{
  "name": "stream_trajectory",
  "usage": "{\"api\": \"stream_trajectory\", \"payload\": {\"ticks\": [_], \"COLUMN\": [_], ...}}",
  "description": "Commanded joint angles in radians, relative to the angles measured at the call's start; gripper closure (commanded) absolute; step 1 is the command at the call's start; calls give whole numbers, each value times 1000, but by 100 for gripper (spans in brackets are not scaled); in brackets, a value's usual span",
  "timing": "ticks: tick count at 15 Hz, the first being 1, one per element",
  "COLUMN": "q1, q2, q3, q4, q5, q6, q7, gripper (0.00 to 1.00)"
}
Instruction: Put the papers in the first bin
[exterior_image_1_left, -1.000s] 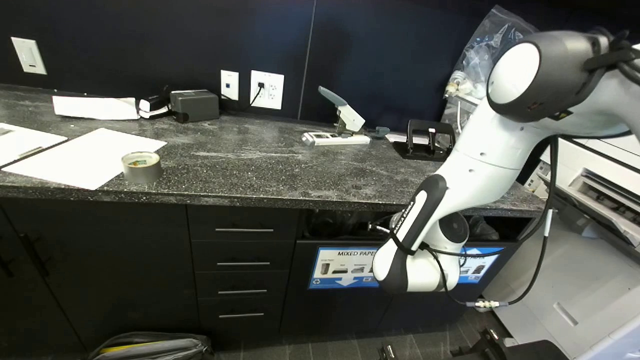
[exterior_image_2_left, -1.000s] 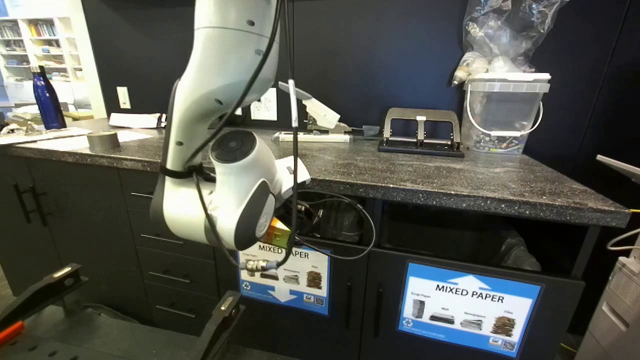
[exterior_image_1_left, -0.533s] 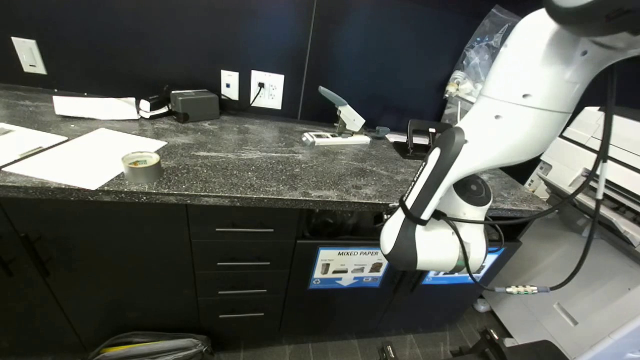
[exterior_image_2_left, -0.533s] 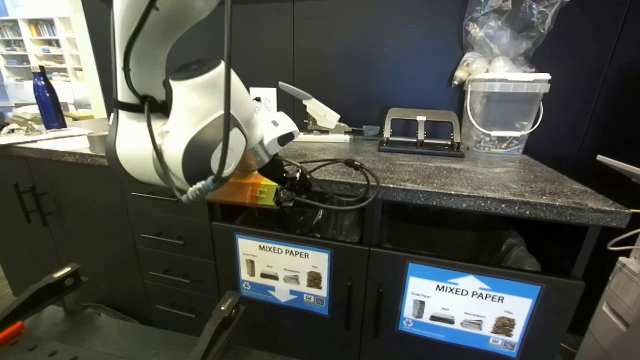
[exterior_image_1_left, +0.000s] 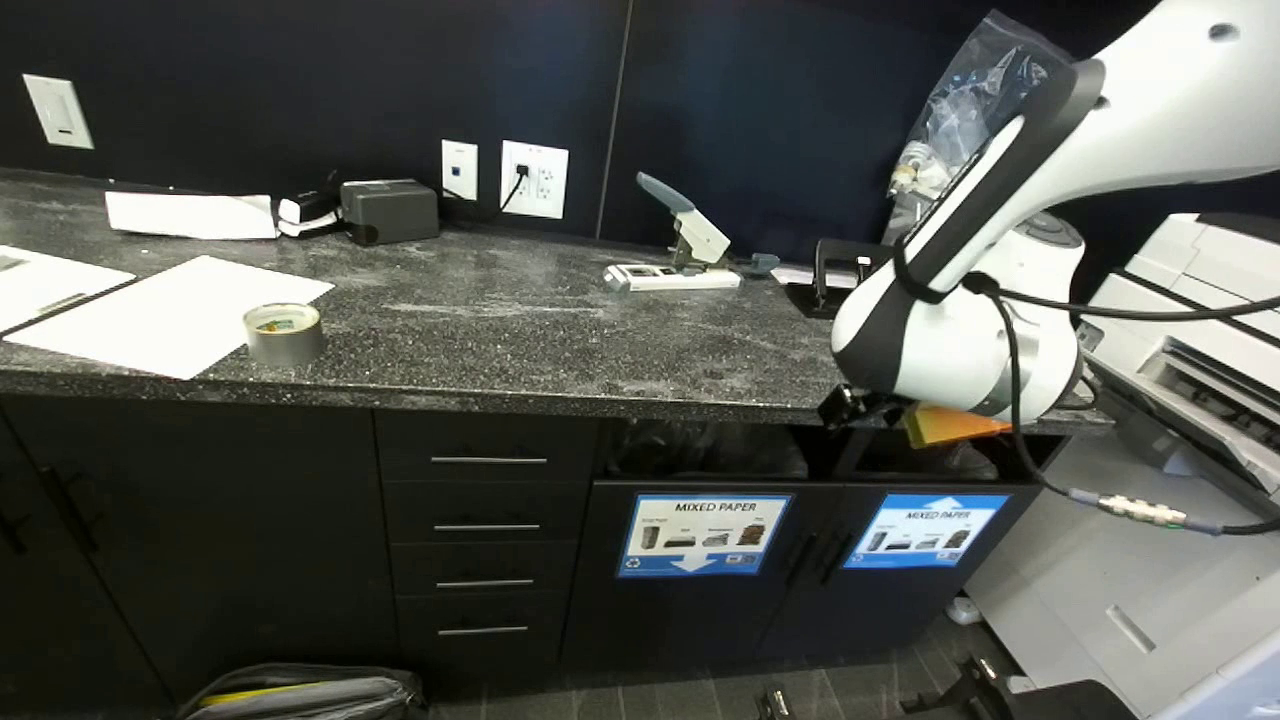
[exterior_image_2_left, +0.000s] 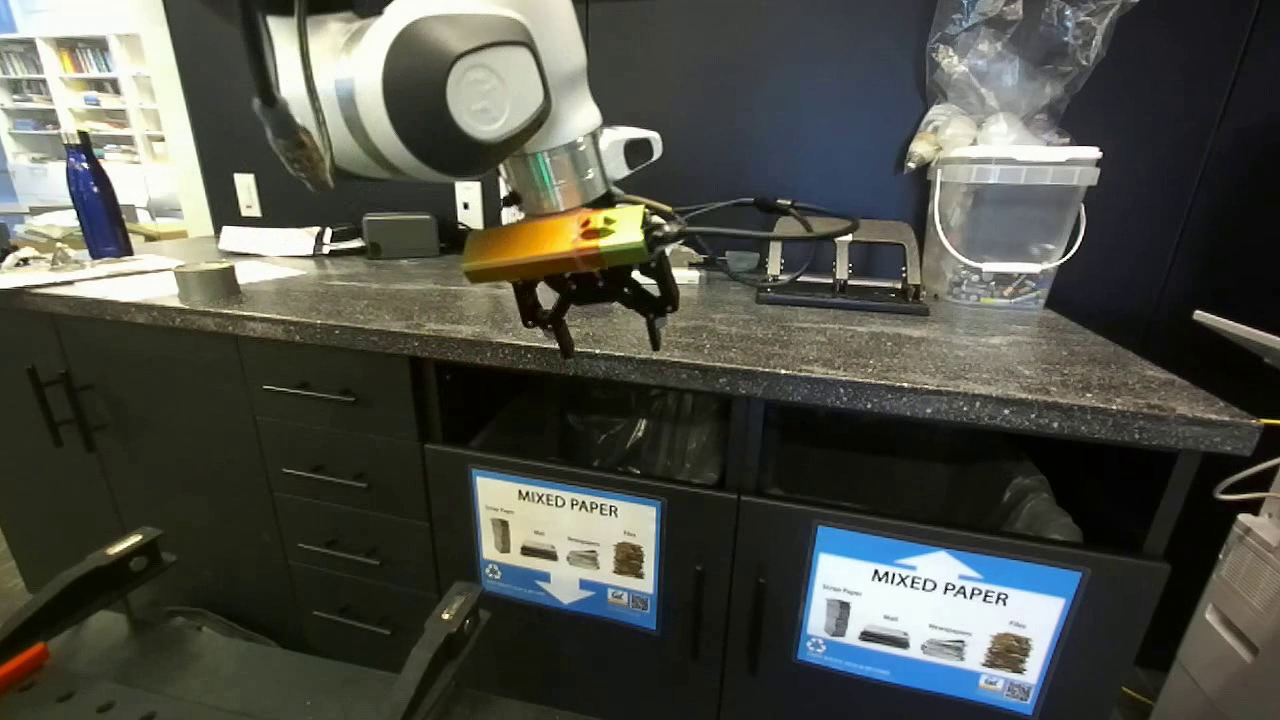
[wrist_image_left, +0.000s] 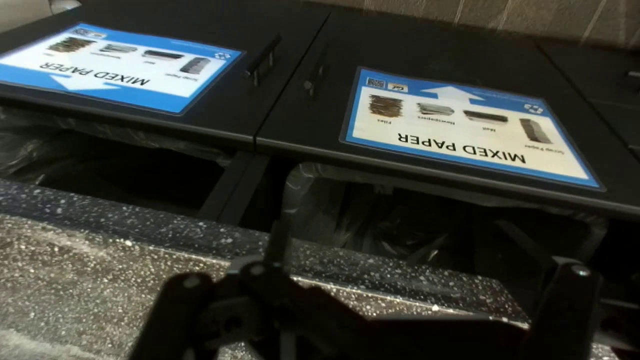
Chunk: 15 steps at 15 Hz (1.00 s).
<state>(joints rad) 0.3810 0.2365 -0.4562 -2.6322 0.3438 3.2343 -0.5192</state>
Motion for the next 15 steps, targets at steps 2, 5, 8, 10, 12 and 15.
{"api": "stream_trajectory", "payload": {"ticks": [2, 5, 8, 10, 12, 15], "q1": [216, 286, 298, 103, 0, -168], "q2": [-115, -203, -361, -441, -526, -630], "q3": [-357, -473, -456, -210, -49, 190], "q4": [59, 139, 197, 231, 248, 275], "q5": [-264, -536, -702, -722, -685, -638], "q6": [-325, -531, -718, -820, -917, -1008], "q7": [-43, 58, 126, 170, 203, 290], "gripper": [0, 0, 0, 0, 0, 0]}}
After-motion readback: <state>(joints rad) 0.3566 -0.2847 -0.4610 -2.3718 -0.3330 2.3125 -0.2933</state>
